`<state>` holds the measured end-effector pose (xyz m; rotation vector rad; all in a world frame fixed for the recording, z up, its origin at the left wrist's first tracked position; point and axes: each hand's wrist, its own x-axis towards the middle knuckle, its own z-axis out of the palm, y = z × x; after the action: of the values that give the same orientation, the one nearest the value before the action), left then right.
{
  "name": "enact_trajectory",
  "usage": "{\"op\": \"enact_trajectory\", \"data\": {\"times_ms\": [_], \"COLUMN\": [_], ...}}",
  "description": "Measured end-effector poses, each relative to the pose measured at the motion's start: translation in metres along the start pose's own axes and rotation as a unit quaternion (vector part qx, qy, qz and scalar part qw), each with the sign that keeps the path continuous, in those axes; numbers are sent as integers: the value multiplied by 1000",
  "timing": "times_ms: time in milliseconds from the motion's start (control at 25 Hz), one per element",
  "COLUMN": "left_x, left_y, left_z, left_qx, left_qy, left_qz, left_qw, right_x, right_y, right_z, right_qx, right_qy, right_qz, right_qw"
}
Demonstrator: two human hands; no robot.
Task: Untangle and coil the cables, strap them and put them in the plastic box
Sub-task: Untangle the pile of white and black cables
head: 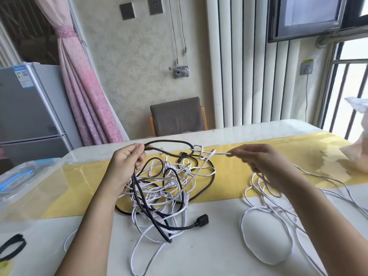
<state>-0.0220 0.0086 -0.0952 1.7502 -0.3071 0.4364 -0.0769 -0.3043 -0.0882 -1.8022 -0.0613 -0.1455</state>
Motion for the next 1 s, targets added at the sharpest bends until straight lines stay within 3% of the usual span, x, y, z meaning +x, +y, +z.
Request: {"op": "enact_trajectory", "data": {"times_ms": [80,120,200,280,400,480,560,760,880,1000], "left_x": [-2,-4,-8,-10,-14,-16,-16,-17,-20,-29], "left_y": [-7,-7,-2,6,17,20,21,17,18,25], "left_z": [-1,1,10,21,38,45,47,52,54,62], "left_qx": [229,267,257,165,-4,-41,-60,-13,96,263], "left_qy": [37,48,49,25,-31,-55,-73,-86,-73,-46], "left_qz": [86,117,149,105,18,2,-15,-4,22,71], "left_qw": [969,955,954,980,999,998,995,996,992,961], "right_x": [-5,-7,-7,-2,1,0,-1,1,-2,-2], "right_y": [-5,-7,-5,0,8,11,11,6,4,3], "right_z": [-13,-18,-26,-27,-16,-1,14,18,18,20], "right_qx": [-37,-74,-150,-156,-88,-50,26,216,211,171], "right_qy": [45,62,76,65,-82,-198,-252,-258,-226,-198], "right_qz": [-43,-65,-101,-100,-30,13,22,-1,-15,-25], "right_qw": [997,993,981,981,992,979,967,942,951,965]}}
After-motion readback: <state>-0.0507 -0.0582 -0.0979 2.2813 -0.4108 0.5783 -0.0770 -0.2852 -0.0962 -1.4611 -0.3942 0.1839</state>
